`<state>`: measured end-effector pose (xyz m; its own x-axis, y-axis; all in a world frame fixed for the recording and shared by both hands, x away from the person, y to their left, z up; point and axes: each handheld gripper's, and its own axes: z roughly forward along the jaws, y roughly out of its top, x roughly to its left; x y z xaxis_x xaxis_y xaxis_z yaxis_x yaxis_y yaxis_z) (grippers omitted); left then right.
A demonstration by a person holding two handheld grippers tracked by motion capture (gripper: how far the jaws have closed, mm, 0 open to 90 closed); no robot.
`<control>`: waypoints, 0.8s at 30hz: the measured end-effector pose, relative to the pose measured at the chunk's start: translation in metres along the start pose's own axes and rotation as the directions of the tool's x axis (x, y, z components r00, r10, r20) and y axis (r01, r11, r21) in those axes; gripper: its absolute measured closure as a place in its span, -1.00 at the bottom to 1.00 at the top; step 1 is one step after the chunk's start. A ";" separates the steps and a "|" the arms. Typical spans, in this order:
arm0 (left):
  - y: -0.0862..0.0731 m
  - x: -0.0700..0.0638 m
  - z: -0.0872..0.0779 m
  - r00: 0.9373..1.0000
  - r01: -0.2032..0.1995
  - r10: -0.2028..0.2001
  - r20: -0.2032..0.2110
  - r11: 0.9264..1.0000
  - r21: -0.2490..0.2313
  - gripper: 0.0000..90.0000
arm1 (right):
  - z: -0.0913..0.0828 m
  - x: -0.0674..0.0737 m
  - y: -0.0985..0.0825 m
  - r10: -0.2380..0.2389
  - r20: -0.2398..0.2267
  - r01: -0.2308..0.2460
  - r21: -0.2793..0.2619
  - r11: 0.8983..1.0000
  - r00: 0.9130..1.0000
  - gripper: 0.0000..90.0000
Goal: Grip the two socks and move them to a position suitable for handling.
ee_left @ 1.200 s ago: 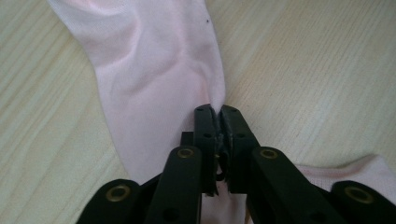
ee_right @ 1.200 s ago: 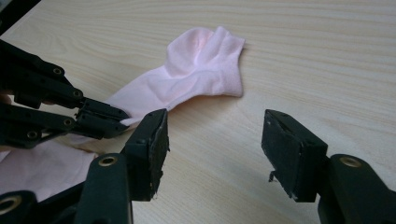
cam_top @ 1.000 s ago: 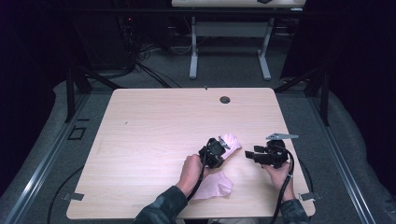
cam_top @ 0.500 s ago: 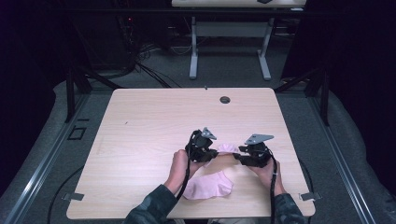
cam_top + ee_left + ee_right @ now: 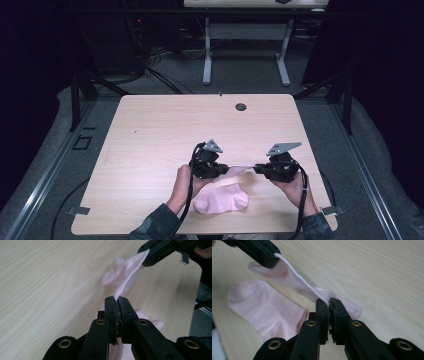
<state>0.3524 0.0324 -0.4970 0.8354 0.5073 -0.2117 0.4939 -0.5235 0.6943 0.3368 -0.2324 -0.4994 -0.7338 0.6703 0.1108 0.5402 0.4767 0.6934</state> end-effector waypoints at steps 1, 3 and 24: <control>-0.002 0.001 0.000 1.000 0.009 -0.009 0.016 1.000 0.002 0.93 | -0.005 0.004 0.005 0.008 0.000 -0.008 0.024 1.000 1.000 0.89; -0.008 0.006 0.002 0.999 0.030 -0.030 0.019 1.000 0.007 0.93 | -0.008 0.006 0.014 0.036 -0.018 -0.035 0.070 0.997 0.999 0.88; -0.037 0.068 0.016 0.964 0.247 -0.237 -0.117 0.965 0.088 -0.06 | 0.086 -0.056 0.021 0.120 0.026 -0.123 0.128 0.984 0.992 0.25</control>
<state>0.3951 0.0754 -0.5487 0.6605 0.6936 -0.2877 0.7045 -0.4399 0.5569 0.4244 -0.2109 -0.5516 -0.6525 0.7373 0.1749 0.6742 0.4596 0.5781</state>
